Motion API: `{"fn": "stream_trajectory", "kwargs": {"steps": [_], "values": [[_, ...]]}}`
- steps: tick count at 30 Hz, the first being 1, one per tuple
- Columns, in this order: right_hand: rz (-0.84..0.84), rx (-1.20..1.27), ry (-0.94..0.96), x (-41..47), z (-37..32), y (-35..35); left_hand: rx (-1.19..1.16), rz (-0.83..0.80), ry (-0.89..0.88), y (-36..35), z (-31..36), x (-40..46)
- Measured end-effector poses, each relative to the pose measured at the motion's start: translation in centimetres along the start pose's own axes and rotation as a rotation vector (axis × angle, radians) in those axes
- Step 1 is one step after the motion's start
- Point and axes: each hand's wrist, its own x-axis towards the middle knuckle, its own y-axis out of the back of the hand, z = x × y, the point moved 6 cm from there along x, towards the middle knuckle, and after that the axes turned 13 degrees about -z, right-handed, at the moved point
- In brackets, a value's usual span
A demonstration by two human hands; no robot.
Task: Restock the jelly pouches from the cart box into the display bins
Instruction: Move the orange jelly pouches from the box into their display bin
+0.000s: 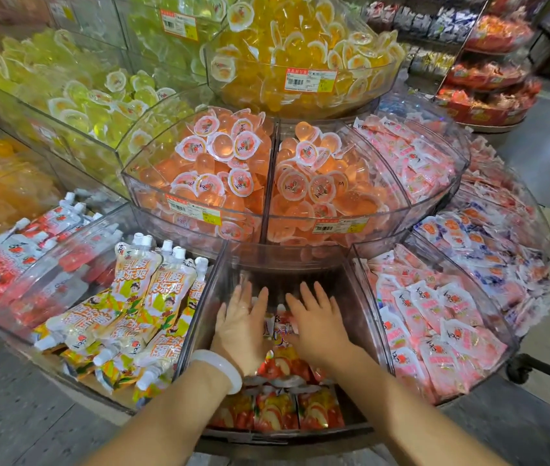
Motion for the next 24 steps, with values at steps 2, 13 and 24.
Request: {"fn": "stream_trajectory", "kwargs": {"steps": [2, 13, 24], "values": [[0.008, -0.013, -0.055, -0.7, 1.0, 0.6, 0.093, 0.02, -0.03, 1.0, 1.3, 0.4], [0.157, 0.114, -0.045, -7.4, 3.2, 3.8, 0.183, -0.008, -0.238, 3.9, 9.7, -2.0], [0.346, 0.166, -0.355, -25.4, 19.0, 1.9, 0.313, 0.081, -0.489, -0.5, 29.7, -11.0]]}}
